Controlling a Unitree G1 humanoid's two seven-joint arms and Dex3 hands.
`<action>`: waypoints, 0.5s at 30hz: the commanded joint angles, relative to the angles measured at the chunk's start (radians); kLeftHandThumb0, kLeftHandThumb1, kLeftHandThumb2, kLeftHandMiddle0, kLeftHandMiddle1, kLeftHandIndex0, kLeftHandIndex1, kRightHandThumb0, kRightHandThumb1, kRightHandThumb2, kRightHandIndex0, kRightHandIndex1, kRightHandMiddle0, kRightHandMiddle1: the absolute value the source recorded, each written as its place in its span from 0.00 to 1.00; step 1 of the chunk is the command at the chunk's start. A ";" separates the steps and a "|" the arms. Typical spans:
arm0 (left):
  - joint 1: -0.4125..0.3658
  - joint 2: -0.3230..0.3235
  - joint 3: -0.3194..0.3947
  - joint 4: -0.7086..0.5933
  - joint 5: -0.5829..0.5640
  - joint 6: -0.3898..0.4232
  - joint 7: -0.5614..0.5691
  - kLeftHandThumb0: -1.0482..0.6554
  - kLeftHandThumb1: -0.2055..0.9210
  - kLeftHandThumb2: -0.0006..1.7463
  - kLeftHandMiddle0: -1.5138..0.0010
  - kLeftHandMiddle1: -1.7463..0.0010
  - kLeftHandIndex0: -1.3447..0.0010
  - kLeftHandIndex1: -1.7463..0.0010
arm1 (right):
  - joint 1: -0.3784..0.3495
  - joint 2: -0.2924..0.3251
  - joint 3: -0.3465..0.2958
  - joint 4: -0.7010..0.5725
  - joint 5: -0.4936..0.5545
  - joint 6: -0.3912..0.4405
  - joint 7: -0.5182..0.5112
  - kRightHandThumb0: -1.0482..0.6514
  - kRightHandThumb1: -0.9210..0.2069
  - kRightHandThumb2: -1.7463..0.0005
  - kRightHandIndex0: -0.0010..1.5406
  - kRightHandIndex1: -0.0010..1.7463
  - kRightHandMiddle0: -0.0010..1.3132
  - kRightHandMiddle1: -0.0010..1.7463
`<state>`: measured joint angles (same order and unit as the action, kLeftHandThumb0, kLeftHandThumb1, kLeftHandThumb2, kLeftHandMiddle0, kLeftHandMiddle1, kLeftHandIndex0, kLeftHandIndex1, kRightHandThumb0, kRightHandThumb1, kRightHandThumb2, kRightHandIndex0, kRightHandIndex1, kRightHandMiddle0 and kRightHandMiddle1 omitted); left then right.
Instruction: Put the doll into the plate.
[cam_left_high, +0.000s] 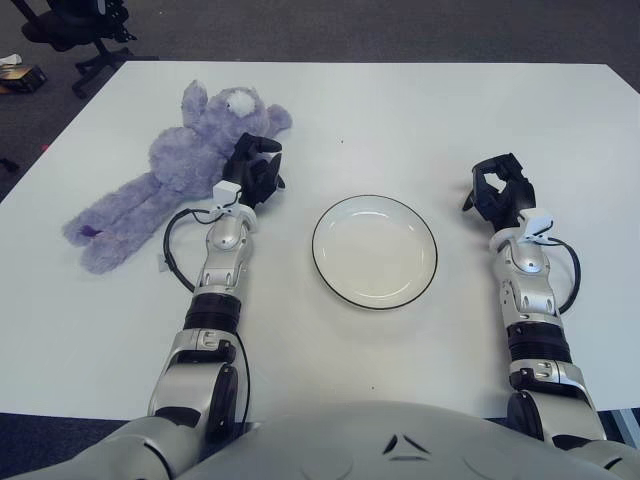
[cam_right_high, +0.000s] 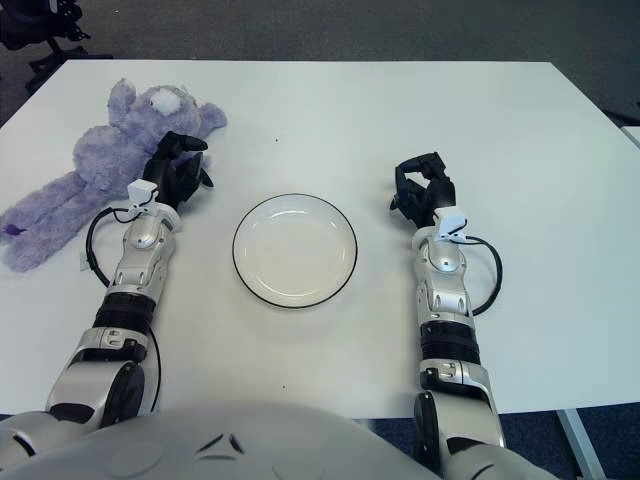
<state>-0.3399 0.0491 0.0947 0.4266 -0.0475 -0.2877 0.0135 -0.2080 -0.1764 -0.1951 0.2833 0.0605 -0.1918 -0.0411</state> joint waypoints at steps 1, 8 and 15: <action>0.050 -0.011 -0.002 0.018 0.001 -0.005 -0.003 0.41 1.00 0.20 0.43 0.04 0.72 0.10 | 0.035 0.006 0.003 0.013 -0.006 0.025 0.003 0.41 0.01 0.75 0.60 1.00 0.24 0.94; 0.052 -0.008 0.000 0.015 -0.005 -0.014 -0.012 0.41 1.00 0.20 0.44 0.04 0.72 0.10 | 0.034 0.004 0.008 0.009 -0.009 0.032 0.004 0.41 0.01 0.75 0.60 1.00 0.24 0.94; 0.063 -0.015 -0.005 0.007 -0.004 -0.043 -0.017 0.41 1.00 0.20 0.44 0.04 0.71 0.11 | 0.035 -0.003 0.006 0.009 -0.006 0.036 0.011 0.41 0.01 0.75 0.60 1.00 0.25 0.94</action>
<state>-0.3361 0.0503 0.0946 0.4207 -0.0496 -0.2947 0.0068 -0.2066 -0.1765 -0.1917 0.2755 0.0603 -0.1835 -0.0403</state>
